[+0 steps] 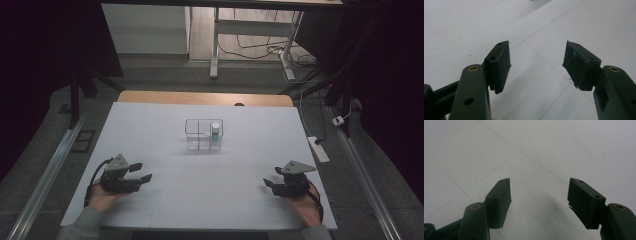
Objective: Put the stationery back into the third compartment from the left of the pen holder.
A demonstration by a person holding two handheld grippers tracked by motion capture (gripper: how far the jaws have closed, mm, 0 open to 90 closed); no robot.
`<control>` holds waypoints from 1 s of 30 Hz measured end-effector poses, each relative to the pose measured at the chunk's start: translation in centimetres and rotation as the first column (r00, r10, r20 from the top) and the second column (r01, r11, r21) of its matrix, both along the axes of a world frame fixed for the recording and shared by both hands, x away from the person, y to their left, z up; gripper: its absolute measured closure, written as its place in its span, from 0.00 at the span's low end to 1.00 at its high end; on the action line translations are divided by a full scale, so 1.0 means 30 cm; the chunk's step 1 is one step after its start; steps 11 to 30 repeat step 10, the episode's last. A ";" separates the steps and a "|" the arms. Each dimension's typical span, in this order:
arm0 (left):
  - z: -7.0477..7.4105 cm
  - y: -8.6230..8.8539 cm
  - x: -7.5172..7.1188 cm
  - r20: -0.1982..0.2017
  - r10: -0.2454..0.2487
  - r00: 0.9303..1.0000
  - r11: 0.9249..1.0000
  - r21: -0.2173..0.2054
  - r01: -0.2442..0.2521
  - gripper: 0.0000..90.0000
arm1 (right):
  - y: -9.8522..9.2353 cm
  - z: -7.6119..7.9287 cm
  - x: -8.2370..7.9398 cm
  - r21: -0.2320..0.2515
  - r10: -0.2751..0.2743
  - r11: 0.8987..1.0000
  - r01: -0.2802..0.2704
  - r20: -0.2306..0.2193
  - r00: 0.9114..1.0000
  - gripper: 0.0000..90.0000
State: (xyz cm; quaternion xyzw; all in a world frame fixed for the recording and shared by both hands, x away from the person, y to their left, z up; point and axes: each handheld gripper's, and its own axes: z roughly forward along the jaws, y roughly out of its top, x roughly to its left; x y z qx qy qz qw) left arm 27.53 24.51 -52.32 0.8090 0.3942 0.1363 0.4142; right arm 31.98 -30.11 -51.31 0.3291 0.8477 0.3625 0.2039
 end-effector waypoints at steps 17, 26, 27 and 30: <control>0.003 -0.005 -0.003 0.010 -0.002 1.000 1.000 0.018 0.001 0.41 | -0.002 -0.002 -0.001 -0.001 0.020 1.000 -0.020 -0.001 1.000 0.39; 0.003 -0.005 -0.003 0.010 -0.002 1.000 1.000 0.018 0.001 0.41 | -0.002 -0.002 -0.001 -0.001 0.020 1.000 -0.020 -0.001 1.000 0.39; 0.003 -0.005 -0.003 0.010 -0.002 1.000 1.000 0.018 0.001 0.41 | -0.002 -0.002 -0.001 -0.001 0.020 1.000 -0.020 -0.001 1.000 0.39; 0.003 -0.005 -0.003 0.010 -0.002 1.000 1.000 0.018 0.001 0.41 | -0.002 -0.002 -0.001 -0.001 0.020 1.000 -0.020 -0.001 1.000 0.39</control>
